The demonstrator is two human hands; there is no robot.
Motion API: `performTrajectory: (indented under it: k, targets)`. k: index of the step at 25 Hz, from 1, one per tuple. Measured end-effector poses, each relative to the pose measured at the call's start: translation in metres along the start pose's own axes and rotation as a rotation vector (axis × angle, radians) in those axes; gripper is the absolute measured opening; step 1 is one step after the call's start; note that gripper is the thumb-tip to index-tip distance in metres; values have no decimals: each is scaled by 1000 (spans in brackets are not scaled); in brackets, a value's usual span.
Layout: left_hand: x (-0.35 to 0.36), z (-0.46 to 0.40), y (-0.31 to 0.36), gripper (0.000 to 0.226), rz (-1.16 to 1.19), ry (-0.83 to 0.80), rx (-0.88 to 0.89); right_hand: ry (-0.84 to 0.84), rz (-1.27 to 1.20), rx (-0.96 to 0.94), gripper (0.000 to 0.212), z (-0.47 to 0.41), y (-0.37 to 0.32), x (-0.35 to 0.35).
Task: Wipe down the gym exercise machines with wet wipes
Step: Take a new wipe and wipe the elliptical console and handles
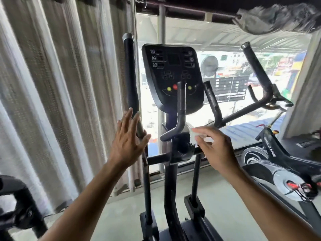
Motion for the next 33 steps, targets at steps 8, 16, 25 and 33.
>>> performTrajectory:
  k: [8,16,25,33]
  targets:
    - [-60,-210,1,89,-181,142,110,-109,405,-283,27,-211,43,28]
    - [-49,-213,3,93,-299,276,119,-436,724,-534,36,-272,98,85]
    - [-51,-204,-1,88,-272,308,103,-871,910,-630,16,-178,101,109]
    - [-49,-203,5,72,-372,243,88,-645,1080,-577,21,-284,88,103]
Point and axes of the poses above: each hand's wrist, its own z-axis away from the middle knuckle, its own x-axis out of the palm, y = z × x, the point moved 9 cm from there along -z, towards the middle knuckle, and after that the axes turned 13 degrees about -z, right-handed, at the moved point
